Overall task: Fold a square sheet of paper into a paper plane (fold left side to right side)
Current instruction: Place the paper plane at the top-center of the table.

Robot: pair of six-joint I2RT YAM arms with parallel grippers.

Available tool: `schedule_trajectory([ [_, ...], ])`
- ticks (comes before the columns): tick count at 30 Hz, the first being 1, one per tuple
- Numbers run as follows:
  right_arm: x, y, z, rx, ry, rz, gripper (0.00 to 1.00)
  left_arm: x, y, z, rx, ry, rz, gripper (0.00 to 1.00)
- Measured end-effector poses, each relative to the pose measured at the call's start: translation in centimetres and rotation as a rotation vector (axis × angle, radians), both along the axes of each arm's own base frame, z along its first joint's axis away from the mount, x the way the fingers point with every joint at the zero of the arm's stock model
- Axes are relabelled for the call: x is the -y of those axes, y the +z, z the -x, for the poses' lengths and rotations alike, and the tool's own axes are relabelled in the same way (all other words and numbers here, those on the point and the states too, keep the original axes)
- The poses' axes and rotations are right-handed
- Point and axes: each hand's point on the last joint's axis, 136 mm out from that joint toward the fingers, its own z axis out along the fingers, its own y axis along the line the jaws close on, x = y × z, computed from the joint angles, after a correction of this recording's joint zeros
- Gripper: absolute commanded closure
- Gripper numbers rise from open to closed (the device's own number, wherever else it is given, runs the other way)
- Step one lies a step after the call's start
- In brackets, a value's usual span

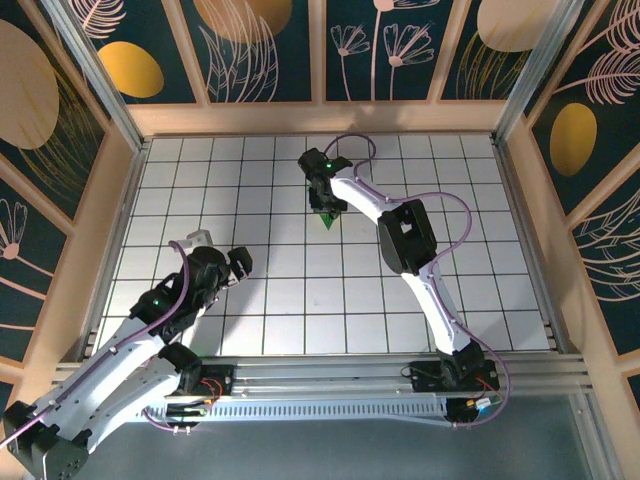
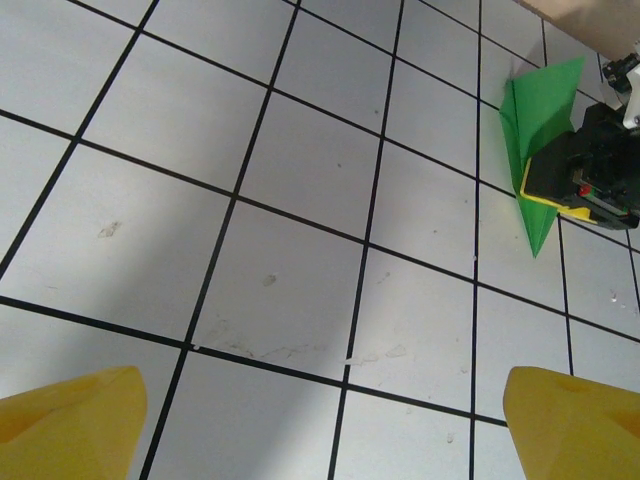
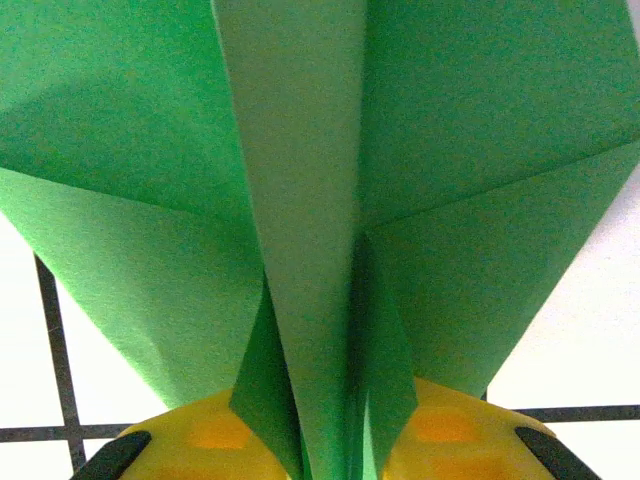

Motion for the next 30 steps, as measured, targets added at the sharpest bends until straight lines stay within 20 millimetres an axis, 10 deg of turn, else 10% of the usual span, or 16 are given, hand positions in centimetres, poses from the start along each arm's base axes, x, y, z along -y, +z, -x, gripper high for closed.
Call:
schedule_trajectory([
  [30, 0.9, 2.3, 1.0, 0.027, 0.031, 0.001, 0.66, -0.2, 2.7, -1.2, 0.045, 0.023, -0.033, 0.05],
])
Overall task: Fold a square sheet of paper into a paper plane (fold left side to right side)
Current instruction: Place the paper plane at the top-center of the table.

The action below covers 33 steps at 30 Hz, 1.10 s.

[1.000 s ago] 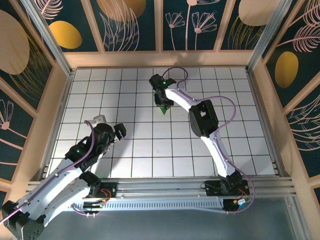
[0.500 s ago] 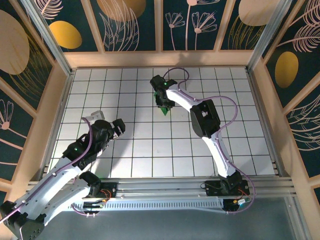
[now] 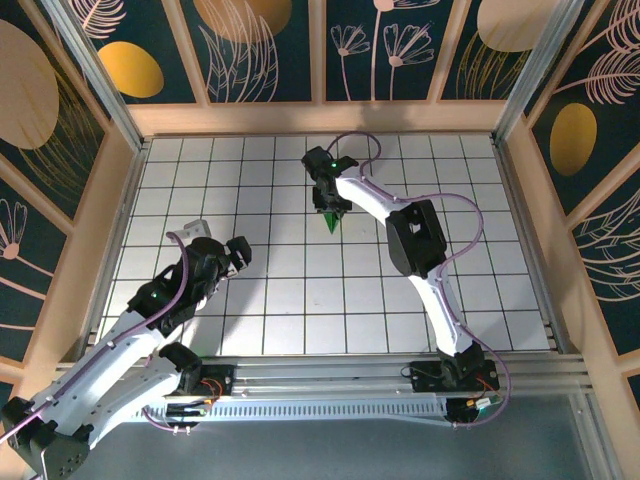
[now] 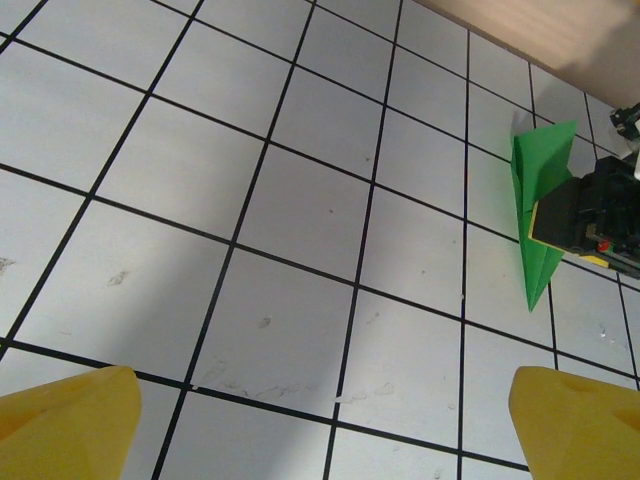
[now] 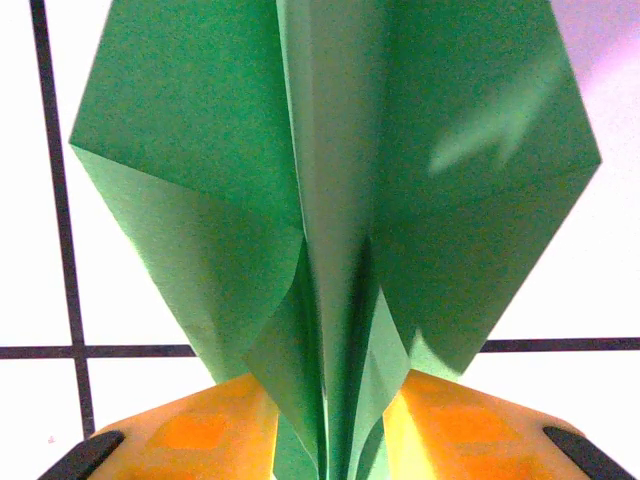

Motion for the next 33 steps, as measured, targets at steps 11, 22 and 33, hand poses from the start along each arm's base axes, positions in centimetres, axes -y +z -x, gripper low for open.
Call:
schedule_trajectory([
  [11, 0.4, 2.0, 0.9, 0.012, 0.025, 0.011, 0.5, 0.1, 0.1, -0.3, 0.002, 0.0, -0.006, 0.01],
  [22, 4.6, 15.1, 7.9, 0.241, 0.068, -0.114, 0.33, -0.4, 2.4, -2.9, 0.077, 0.066, -0.08, 0.01],
  [33, 19.1, 13.7, 12.5, 0.41, -0.142, -0.18, 0.08, -7.8, 2.5, -7.4, 0.118, 0.289, -0.134, 0.01],
])
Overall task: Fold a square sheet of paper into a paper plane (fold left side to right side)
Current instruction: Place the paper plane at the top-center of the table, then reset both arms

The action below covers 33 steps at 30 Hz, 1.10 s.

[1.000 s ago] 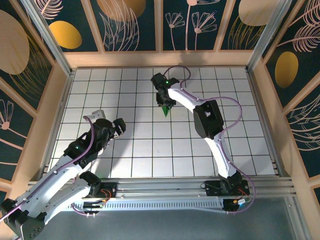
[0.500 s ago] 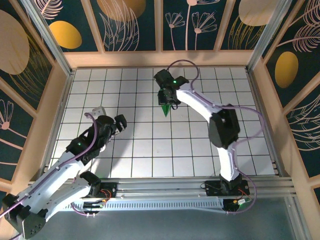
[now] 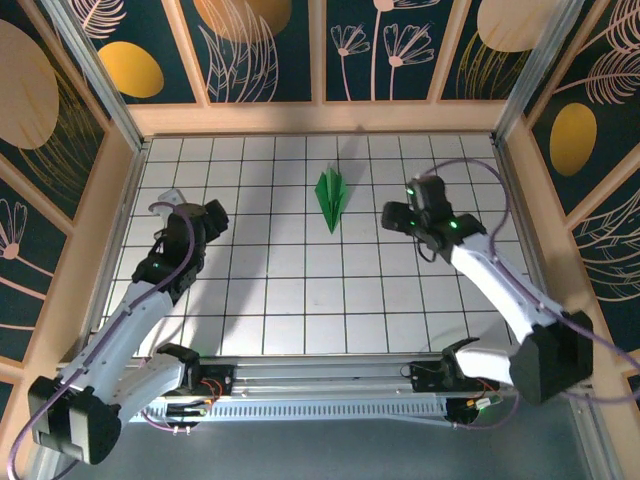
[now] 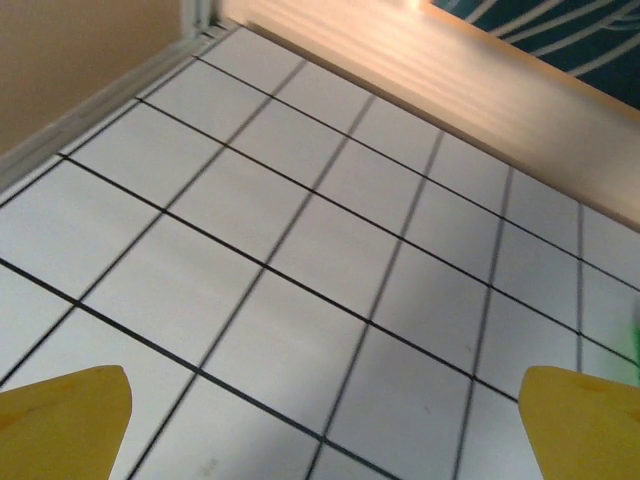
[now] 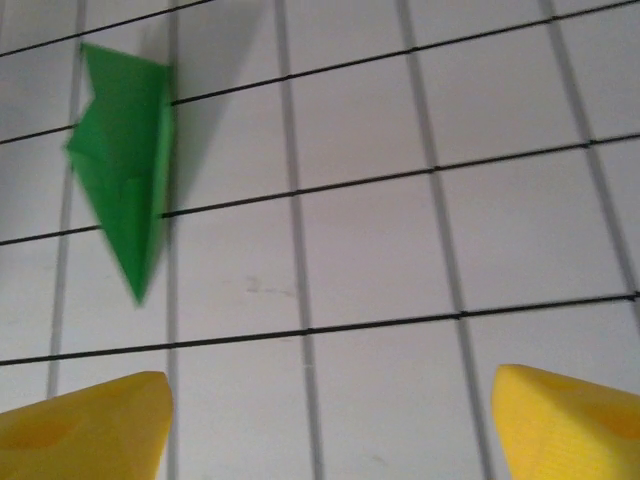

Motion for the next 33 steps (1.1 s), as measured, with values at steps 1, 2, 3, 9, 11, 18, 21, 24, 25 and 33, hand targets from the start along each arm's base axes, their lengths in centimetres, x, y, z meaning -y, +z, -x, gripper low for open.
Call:
schedule_trajectory([
  [1, 1.4, 0.0, 0.3, 0.027, -0.029, -0.005, 0.04, -0.7, -0.4, -0.2, -0.001, 0.019, -0.002, 0.01],
  [2, 2.7, 0.1, 0.5, 0.058, -0.057, -0.011, 0.02, -1.6, -0.9, -0.3, -0.001, 0.04, -0.004, 0.01],
  [3, 3.9, 0.3, 0.6, 0.092, -0.084, -0.017, 0.01, -2.2, -1.3, -0.4, 0.001, 0.057, -0.006, 0.01],
  [9, 10.0, -0.9, 0.8, 0.246, -0.217, -0.002, 0.01, -4.6, -3.0, -0.6, 0.012, 0.119, -0.084, 0.01],
  [11, 11.8, -2.7, 0.7, 0.243, -0.256, 0.014, 0.01, -5.1, -3.0, -0.9, 0.031, 0.134, -0.124, 0.01],
  [18, 14.5, -8.8, 0.4, 0.245, -0.279, 0.034, 0.01, -7.0, -4.1, -0.8, 0.106, 0.187, -0.242, 0.01],
  [21, 14.2, -9.6, -0.5, 0.281, -0.245, 0.037, 0.01, -7.3, -5.2, -0.8, 0.109, 0.184, -0.287, 0.01],
  [24, 13.9, -9.1, -1.7, 0.357, -0.214, 0.031, 0.01, -7.2, -5.6, -1.3, 0.112, 0.161, -0.324, 0.01],
  [25, 13.7, -8.9, -2.0, 0.384, -0.201, 0.025, 0.01, -7.1, -5.6, -1.6, 0.118, 0.153, -0.333, 0.01],
  [33, 12.8, -7.2, -4.2, 0.559, -0.135, 0.004, 0.01, -6.0, -6.6, -2.5, 0.187, 0.066, -0.387, 0.01],
])
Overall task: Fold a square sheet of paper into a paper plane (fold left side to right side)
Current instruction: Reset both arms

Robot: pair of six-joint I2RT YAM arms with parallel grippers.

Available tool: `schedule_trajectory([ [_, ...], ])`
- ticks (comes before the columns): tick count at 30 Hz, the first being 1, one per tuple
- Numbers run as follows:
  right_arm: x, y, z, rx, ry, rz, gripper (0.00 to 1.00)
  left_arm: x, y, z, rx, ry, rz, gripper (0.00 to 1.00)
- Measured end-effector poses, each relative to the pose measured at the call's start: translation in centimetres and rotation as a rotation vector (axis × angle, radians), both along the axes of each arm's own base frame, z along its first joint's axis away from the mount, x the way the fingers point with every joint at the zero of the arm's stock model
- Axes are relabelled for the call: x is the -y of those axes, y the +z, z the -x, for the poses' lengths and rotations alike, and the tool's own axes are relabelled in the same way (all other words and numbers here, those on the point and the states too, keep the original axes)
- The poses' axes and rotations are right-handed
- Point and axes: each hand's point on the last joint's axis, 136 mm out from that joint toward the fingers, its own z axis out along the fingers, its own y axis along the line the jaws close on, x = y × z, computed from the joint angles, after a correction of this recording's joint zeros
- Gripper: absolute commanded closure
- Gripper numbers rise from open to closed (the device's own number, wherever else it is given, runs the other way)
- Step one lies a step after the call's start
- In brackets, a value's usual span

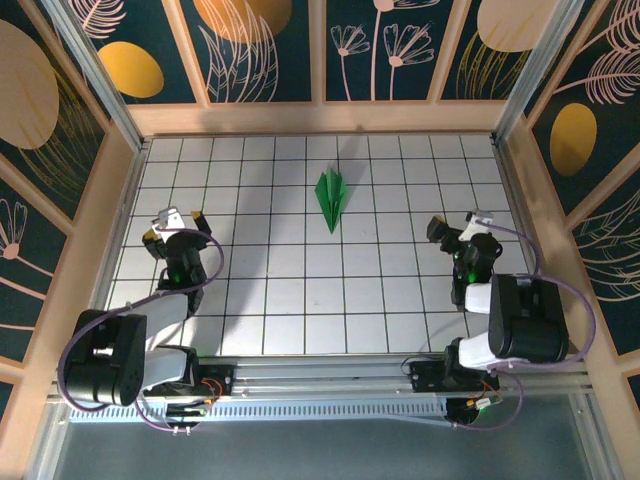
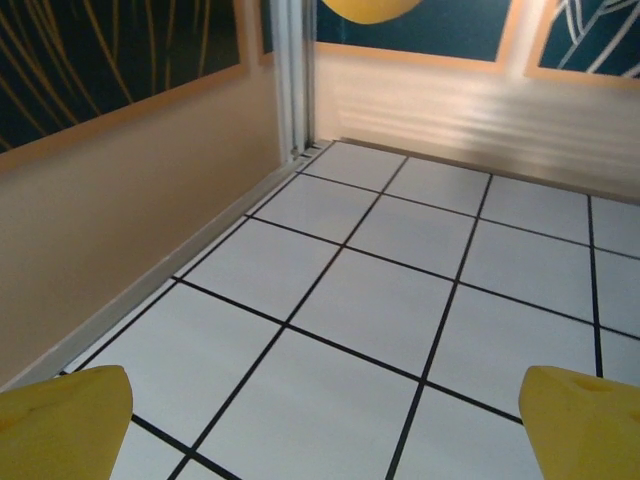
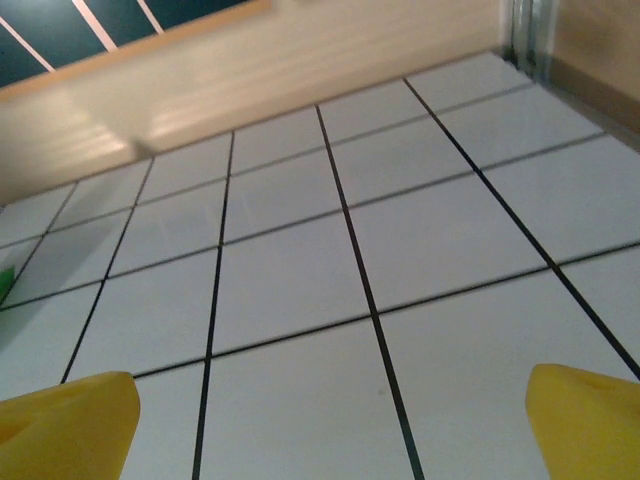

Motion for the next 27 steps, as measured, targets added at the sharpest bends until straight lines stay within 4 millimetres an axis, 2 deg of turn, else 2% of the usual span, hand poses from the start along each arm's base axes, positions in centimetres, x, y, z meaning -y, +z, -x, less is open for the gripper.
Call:
schedule_trajectory([
  [6, -1.5, 0.1, -0.6, 0.053, 0.06, 0.042, 0.01, 0.9, -0.9, -0.6, 0.03, -0.071, -0.035, 0.01],
  [10, -1.6, 0.0, -0.2, 0.065, 0.06, 0.047, 0.01, 0.7, -1.9, -1.1, 0.025, -0.097, -0.031, 0.01],
  [18, -2.3, 0.6, -0.3, 0.09, 0.065, 0.083, 0.01, 0.6, -2.0, -1.4, 0.05, -0.121, -0.022, 0.01],
  [27, -2.2, 0.5, -0.4, 0.088, 0.038, 0.107, 0.01, 0.7, -1.8, -1.4, 0.061, -0.127, -0.021, 0.01],
])
